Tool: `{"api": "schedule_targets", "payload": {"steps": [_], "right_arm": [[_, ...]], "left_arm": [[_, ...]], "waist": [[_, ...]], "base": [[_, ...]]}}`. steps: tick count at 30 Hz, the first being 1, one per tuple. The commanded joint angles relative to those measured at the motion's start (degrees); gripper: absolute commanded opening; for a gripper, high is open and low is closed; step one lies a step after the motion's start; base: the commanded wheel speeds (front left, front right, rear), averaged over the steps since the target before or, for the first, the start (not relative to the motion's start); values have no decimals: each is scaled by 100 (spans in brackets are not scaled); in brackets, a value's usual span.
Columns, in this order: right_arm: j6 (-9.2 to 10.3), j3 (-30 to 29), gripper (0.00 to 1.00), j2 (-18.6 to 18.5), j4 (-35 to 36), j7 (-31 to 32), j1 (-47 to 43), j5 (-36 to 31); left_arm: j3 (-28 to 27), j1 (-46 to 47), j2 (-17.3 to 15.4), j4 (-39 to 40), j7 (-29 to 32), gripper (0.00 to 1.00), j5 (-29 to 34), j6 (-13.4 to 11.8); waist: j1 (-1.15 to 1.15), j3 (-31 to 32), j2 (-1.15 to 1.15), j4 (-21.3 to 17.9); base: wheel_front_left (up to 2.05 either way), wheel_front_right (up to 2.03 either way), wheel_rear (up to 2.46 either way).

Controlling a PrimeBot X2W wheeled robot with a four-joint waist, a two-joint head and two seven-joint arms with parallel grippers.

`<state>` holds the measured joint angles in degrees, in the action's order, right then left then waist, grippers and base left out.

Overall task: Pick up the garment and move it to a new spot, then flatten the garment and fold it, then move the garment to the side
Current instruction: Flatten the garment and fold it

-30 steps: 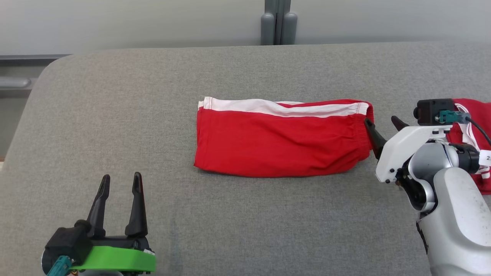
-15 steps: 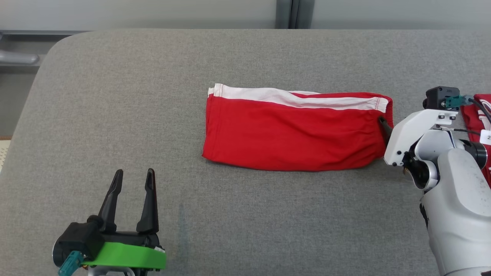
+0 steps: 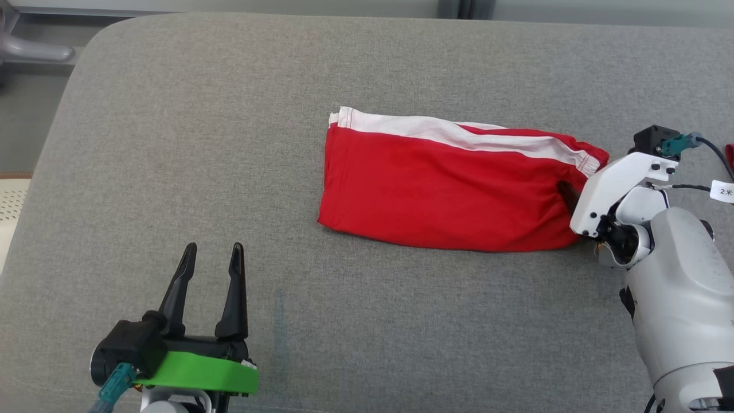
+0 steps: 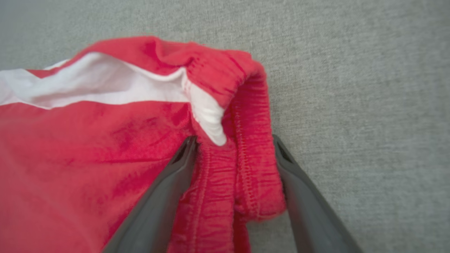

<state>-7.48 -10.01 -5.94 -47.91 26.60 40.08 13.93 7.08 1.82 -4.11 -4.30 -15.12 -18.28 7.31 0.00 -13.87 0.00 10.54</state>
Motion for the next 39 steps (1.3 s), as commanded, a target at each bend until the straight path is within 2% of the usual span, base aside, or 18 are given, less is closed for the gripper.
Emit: {"api": "schedule_targets", "payload": {"steps": [1, 2, 3, 4, 5, 9, 15, 22, 26, 29, 34, 39], "right_arm": [[0, 20, 100, 68, -249, 148, -61, -29], [0, 35, 99, 68, -324, 196, -33, -42], [0, 25, 59, 53, -419, 238, -7, -62], [0, 26, 38, 46, -480, 258, 28, -76], [0, 3, 0, 36, -542, 261, 77, -102], [6, -90, 0, -124, -704, 327, 258, -277], [6, -278, 0, -705, -580, 176, 580, -885], [5, -347, 0, -1237, -295, 449, 859, -1407], [5, -470, 0, -1108, -94, 632, 1097, -1425], [0, -547, 0, -630, -43, 803, 1314, -972], [4, -83, 0, -195, 162, 1102, 1282, -387], [2, 311, 0, 40, 309, 998, 1042, -115]], "left_arm": [[-3, 87, 18, -21, 2, 100, -8, 15], [5, 89, 16, -28, 2, 100, -7, 16], [18, 96, 15, -35, 2, 100, -13, 17], [30, 103, 13, -38, 2, 100, -20, 17], [40, 110, 12, -37, 2, 100, -31, 18], [55, 115, 15, -27, 2, 100, -69, 19], [52, 35, 25, -6, 2, 100, -106, 16], [137, -59, 27, -37, 2, 100, -123, 17], [151, -103, -9, -46, 2, 100, -145, 17], [183, -99, -25, -78, 3, 100, -168, 17], [268, -44, -45, -121, 3, 100, -204, 17], [271, -105, -64, -170, 2, 100, -263, 17]], "waist": [[0, 14, 0, 15], [0, 19, 0, 24], [0, 25, 0, 38], [0, 29, 0, 51], [0, 30, 0, 62], [0, 38, 0, 74], [0, 123, 0, 46], [0, 257, 0, 18], [0, 309, 0, 6], [0, 312, 0, 5], [0, 338, 0, 61], [0, 360, 0, 133]], "base": [[0, 0, 0], [0, 0, 0], [0, 0, 0], [0, 0, 0], [0, 0, 0], [0, 0, 0], [0, 0, 0], [0, 0, 0], [0, 0, 0], [0, 0, 0], [0, 0, 0], [0, 0, 0]]}}
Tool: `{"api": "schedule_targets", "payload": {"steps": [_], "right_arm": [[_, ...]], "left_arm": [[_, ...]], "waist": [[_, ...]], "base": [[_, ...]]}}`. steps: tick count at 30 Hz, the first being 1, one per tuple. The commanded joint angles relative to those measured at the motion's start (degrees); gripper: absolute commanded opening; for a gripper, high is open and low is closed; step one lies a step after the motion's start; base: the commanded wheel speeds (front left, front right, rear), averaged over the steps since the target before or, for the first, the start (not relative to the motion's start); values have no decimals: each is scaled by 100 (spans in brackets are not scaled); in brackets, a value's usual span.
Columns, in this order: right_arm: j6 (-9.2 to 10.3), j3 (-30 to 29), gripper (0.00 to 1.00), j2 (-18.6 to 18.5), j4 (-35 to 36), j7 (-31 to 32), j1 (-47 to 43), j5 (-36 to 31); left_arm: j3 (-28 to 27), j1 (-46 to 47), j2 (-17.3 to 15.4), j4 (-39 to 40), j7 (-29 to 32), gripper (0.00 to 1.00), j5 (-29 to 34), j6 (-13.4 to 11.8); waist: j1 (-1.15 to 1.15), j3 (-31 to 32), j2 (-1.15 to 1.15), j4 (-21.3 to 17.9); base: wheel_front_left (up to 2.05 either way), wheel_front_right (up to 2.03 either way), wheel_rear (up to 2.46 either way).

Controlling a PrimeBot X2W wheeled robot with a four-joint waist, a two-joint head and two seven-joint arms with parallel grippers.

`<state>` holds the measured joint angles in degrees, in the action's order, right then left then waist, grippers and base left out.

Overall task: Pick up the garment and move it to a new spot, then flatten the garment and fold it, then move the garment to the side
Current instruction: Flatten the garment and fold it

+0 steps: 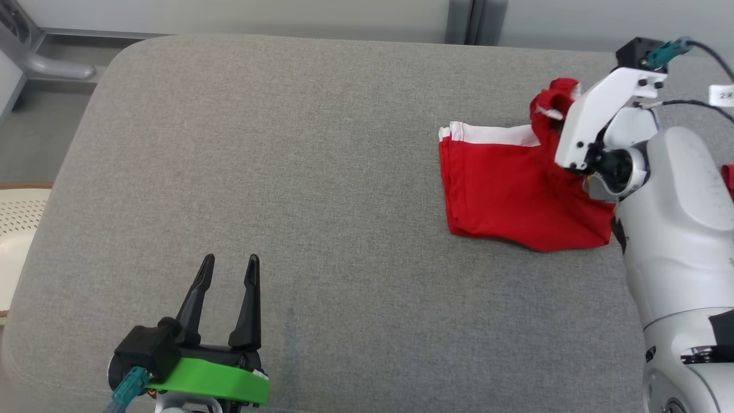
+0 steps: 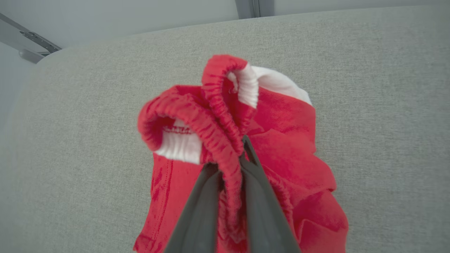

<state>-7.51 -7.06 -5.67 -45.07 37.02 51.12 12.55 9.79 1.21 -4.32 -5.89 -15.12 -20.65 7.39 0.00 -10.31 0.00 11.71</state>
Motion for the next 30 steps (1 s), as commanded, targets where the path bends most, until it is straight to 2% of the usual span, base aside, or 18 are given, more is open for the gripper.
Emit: {"api": "schedule_targets", "payload": {"steps": [1, 6, 13, 17, 18, 19, 20, 26, 30], "right_arm": [[7, 103, 0, 48, 28, -31, -92, 62], [7, 456, 0, 170, -63, -212, -223, 89], [6, 542, 0, 254, -521, -575, -161, 84], [6, 686, 0, 276, -835, -758, -60, 303], [6, 768, 18, 277, -888, -818, -41, 414], [6, 876, 87, 278, -953, -880, -27, 566], [6, 967, 100, 278, -1005, -937, -21, 786], [6, 1495, 100, 269, -1089, -1252, 132, 1835], [5, 1569, 100, 268, -725, -1617, 283, 2517]], "left_arm": [[11, -44, -60, -21, 2, 100, -42, 10], [0, -2, -103, -30, 2, 100, -92, 10], [50, 70, -77, -44, 2, 100, -121, 10], [94, 107, -71, -74, 2, 100, -136, 10], [101, 117, -71, -82, 3, 100, -140, 10], [111, 124, -72, -91, 2, 100, -143, 10], [113, 125, -72, -96, 2, 100, -147, 10], [50, 99, -86, -112, 2, 100, -135, 10], [2, 48, -95, -84, 2, 100, -103, 10]], "waist": [[0, 1, 0, 33], [0, -37, 0, 91], [0, -94, 0, 185], [0, -101, 0, 246], [0, -100, 0, 261], [0, -97, 0, 276], [0, -92, 0, 286], [0, -23, 0, 241], [0, 72, 0, 156]], "base": [[0, 0, 0], [0, 0, 0], [0, 0, 0], [0, 0, 0], [0, 0, 0], [0, 0, 0], [0, 0, 0], [0, 0, 0], [0, 0, 0]]}}
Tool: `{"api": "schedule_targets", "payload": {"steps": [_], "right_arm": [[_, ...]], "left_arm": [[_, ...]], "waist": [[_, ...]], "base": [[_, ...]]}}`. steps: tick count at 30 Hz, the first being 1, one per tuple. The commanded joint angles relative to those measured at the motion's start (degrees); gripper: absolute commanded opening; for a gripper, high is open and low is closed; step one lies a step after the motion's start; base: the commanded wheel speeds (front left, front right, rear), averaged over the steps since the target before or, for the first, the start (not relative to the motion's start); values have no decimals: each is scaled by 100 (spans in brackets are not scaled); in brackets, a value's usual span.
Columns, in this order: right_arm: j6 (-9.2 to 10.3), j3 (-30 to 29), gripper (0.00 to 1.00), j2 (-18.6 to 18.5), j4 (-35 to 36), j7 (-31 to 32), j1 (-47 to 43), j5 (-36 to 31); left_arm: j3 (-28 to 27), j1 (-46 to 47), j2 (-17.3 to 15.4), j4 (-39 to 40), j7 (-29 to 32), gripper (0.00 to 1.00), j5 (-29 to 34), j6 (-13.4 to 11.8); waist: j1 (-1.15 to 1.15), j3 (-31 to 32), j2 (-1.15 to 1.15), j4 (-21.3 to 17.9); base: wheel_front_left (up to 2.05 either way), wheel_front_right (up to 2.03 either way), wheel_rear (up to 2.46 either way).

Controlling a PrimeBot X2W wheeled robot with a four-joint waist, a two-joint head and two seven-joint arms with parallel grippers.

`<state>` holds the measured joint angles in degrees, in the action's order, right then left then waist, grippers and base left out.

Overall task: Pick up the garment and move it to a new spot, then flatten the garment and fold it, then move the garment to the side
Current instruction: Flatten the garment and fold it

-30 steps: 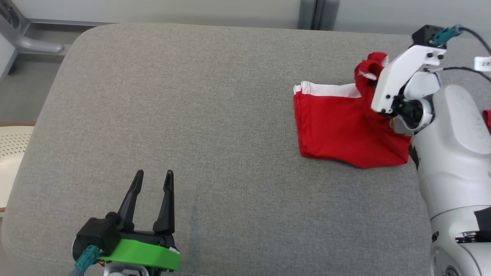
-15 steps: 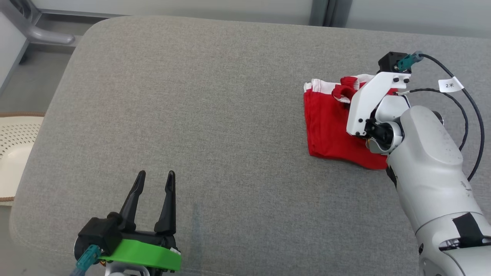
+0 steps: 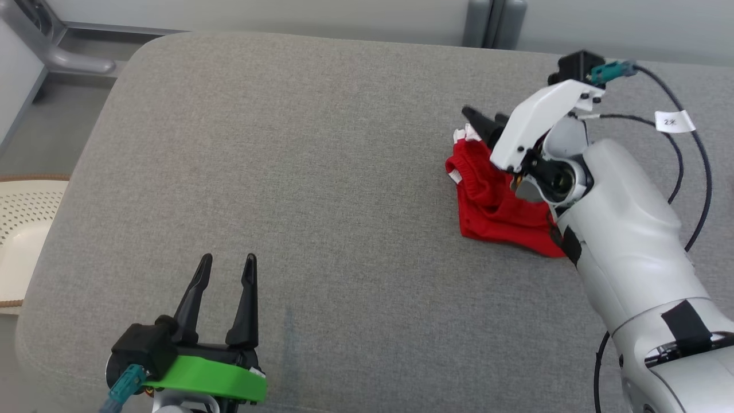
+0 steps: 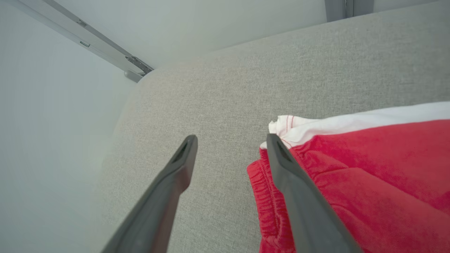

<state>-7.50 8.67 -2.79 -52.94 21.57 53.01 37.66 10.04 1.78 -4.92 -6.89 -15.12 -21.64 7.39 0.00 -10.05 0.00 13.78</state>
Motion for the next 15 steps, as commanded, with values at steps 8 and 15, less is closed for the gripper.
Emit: {"api": "schedule_targets", "payload": {"steps": [8, 15], "right_arm": [[2, -119, 100, -670, 751, -1532, -499, -460], [3, -194, 0, -959, 618, -2793, -1545, -1890]], "left_arm": [[-53, -156, -34, 71, 2, 100, 20, 10], [-24, -213, -9, 99, 2, 100, 6, 10]], "waist": [[0, 212, 0, -217], [0, 253, 0, -251]], "base": [[0, 0, 0], [0, 0, 0]]}}
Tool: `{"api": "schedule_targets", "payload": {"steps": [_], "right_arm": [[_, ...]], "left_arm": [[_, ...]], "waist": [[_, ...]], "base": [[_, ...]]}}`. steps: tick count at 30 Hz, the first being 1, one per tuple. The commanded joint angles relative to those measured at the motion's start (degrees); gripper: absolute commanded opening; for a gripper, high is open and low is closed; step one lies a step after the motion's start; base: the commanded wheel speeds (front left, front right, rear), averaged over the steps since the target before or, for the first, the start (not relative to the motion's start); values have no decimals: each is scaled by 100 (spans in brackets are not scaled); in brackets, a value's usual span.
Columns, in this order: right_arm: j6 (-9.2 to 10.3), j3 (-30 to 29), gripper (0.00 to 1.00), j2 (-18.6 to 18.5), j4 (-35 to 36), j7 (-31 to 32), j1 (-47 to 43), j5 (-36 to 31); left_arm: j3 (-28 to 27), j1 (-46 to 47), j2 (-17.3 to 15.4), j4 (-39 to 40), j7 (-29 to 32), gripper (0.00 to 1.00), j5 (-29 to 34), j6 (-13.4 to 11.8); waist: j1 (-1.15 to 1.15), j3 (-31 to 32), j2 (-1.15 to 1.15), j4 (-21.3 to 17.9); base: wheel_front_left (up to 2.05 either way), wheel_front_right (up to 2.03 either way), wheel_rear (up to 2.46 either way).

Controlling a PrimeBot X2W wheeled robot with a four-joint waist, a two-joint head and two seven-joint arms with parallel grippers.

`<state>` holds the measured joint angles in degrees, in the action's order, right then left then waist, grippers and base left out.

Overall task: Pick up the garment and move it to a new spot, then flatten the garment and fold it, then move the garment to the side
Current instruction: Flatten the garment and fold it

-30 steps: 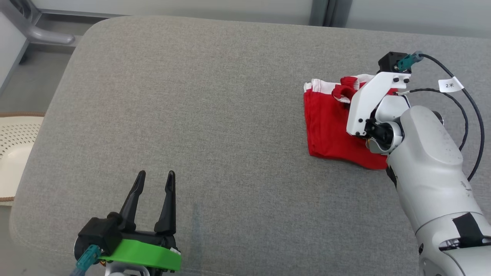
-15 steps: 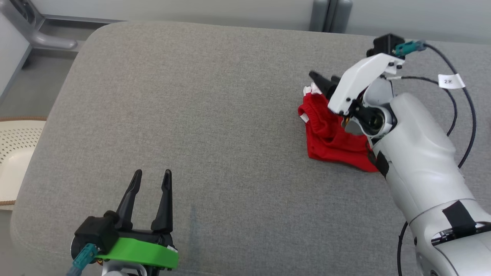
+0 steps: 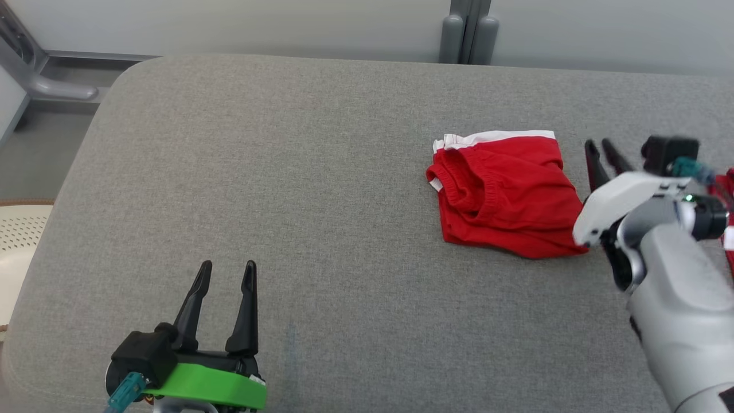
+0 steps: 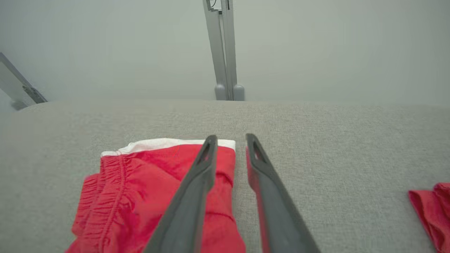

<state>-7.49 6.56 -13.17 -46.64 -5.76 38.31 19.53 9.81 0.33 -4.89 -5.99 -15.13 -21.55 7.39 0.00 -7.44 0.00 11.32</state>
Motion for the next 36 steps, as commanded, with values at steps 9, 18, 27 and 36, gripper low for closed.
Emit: {"api": "schedule_targets", "payload": {"steps": [9, 18, 27, 36], "right_arm": [[5, -121, 0, 931, -694, -705, -243, -922], [5, 1319, 0, 1023, -968, -824, -317, 74], [4, 2346, 0, 1017, -1085, -800, -161, 947], [4, 2068, 100, 1022, -1031, -944, -148, 1071]], "left_arm": [[48, 115, -51, 39, 3, 100, -44, 10], [195, 149, -72, -80, 3, 100, -119, 10], [177, 83, -97, -71, 3, 100, -86, 10], [70, -88, -101, -65, 3, 100, -63, 8]], "waist": [[0, -191, 0, -3], [0, -200, 0, 204], [0, -121, 0, 214], [0, 143, 0, 42]], "base": [[0, 0, 0], [0, 0, 0], [0, 0, 0], [0, 0, 0]]}}
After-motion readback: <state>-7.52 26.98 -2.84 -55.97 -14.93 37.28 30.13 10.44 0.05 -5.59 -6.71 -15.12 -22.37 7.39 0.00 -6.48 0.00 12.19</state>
